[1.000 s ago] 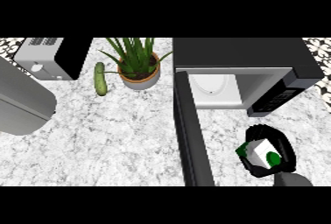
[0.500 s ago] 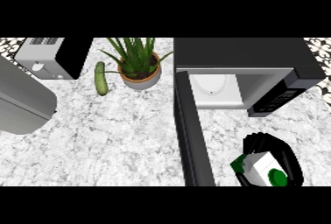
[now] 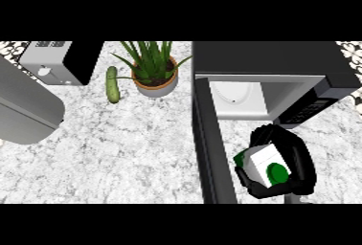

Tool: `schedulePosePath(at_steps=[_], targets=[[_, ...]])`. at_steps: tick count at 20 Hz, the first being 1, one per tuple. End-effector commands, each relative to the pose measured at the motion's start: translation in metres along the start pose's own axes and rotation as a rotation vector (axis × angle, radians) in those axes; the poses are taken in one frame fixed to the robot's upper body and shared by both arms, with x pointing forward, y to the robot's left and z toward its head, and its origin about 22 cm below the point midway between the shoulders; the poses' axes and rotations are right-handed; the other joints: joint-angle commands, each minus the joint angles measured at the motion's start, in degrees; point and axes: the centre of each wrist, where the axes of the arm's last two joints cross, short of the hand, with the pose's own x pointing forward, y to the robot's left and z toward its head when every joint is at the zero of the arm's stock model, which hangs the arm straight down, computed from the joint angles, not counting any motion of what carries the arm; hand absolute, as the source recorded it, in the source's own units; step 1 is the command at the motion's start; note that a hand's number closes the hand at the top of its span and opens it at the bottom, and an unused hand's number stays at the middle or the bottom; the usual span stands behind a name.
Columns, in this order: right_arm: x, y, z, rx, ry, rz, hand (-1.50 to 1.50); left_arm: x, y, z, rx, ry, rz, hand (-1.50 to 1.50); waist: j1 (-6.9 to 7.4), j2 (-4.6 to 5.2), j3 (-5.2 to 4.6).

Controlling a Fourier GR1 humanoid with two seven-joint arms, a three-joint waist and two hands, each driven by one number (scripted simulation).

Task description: Pick up the milk, place it into the microwave and close the microwave

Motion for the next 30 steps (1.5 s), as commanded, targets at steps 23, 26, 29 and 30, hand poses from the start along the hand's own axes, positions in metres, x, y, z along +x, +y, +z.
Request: schedulePosePath(at_steps=[23, 26, 29, 30], targets=[[-0.091, -0.04, -0.122, -0.153, 0.026, 0.273, 1.5, -0.022, 0.031, -0.016, -0.023, 0.04, -0.004, -1.5, 1.26, 0.68, 0.09], [-0.103, -0.045, -0.114, -0.144, -0.022, 0.32, 1.5, -0.028, 0.028, -0.013, -0.032, 0.024, 0.004, -1.5, 1.69, 0.79, 0.11], [-0.105, -0.02, -0.128, -0.138, -0.062, 0.343, 1.5, -0.01, 0.034, -0.031, -0.015, 0.015, -0.001, -1.5, 1.48, 0.83, 0.13], [-0.092, -0.031, -0.143, -0.162, -0.05, 0.387, 1.5, -0.028, 0.027, -0.013, -0.027, 0.02, 0.007, -1.5, 2.27, 0.93, 0.12]])
